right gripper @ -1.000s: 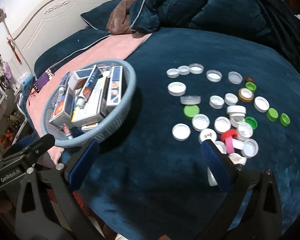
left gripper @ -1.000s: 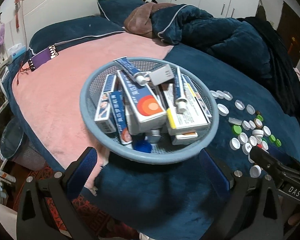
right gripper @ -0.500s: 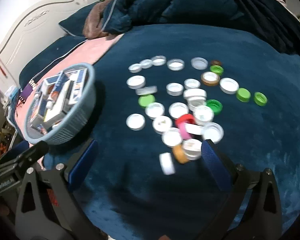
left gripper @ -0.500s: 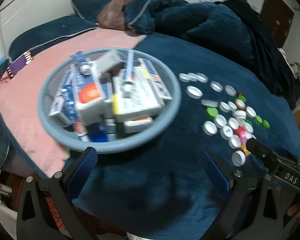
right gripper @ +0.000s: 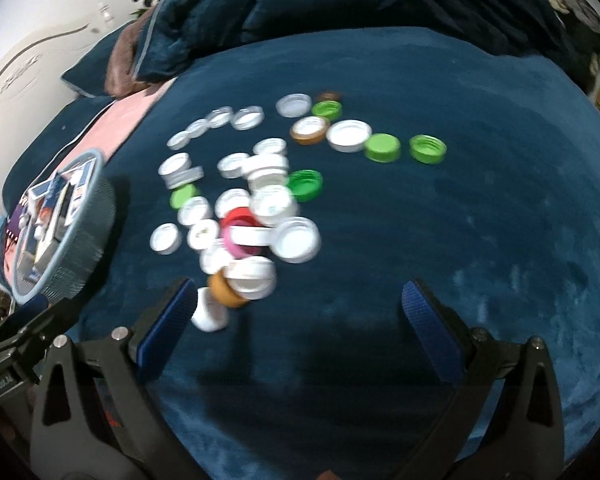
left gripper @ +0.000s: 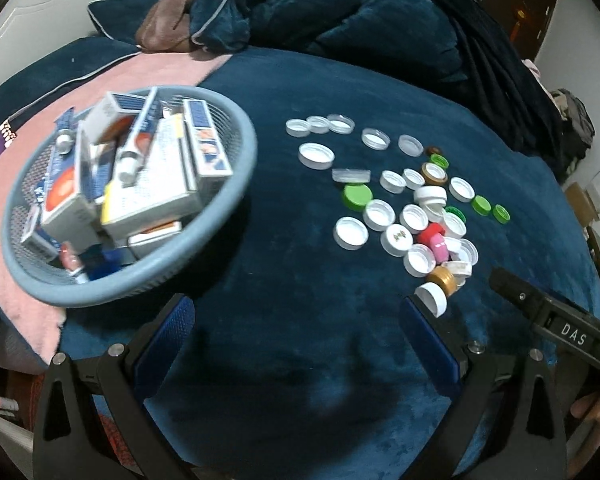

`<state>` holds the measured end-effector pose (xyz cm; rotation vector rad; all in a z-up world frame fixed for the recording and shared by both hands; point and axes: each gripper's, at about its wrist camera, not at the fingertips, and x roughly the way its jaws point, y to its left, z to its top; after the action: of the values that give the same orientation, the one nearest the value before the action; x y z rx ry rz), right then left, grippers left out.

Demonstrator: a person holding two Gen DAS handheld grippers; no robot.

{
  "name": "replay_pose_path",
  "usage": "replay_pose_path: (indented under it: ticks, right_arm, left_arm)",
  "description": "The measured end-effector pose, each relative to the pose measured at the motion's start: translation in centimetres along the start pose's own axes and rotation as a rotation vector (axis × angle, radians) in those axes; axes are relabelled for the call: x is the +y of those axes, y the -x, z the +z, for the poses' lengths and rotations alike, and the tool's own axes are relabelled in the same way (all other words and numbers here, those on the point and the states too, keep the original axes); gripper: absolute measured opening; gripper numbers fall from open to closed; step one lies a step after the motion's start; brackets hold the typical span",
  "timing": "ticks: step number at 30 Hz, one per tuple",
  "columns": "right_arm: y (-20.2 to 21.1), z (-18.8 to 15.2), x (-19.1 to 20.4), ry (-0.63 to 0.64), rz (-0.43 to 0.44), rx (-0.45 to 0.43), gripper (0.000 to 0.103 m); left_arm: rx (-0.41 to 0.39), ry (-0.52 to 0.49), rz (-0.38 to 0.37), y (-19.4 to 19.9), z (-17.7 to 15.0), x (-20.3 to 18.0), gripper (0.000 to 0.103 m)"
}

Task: Organize objects
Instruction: 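Move both open tools back over the scattered caps, then grasp a white logo cap with the left tool while the right tool grasps a white cap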

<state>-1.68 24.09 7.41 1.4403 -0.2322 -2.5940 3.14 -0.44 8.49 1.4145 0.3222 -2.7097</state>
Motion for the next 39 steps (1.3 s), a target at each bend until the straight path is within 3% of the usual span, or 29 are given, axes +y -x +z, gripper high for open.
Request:
replay_pose_path:
  ticks: [22, 25, 30, 39]
  right_arm:
    - [-1.0, 0.3, -5.1, -0.125, -0.059, -0.001, 0.103]
    - [-1.1, 0.3, -5.7, -0.138, -0.069, 0.0, 0.103]
    - [-1.3, 0.3, -5.7, -0.133, -0.07, 0.003, 0.103]
    - [-3.1, 0.3, -1.9, 0.062, -0.137, 0.032, 0.103]
  left_arm:
    - [0.086, -0.157, -0.125, -5.2, -0.8, -7.6, 0.102]
    - [0.105, -0.141, -0.091, -6.1, -0.8, -7.2, 0.102]
    - [0.113, -0.03, -0.023, -6.1, -0.5, -4.3, 0.102]
    - [0.11, -0.003, -0.046, -5.6, -0.8, -2.8, 0.102]
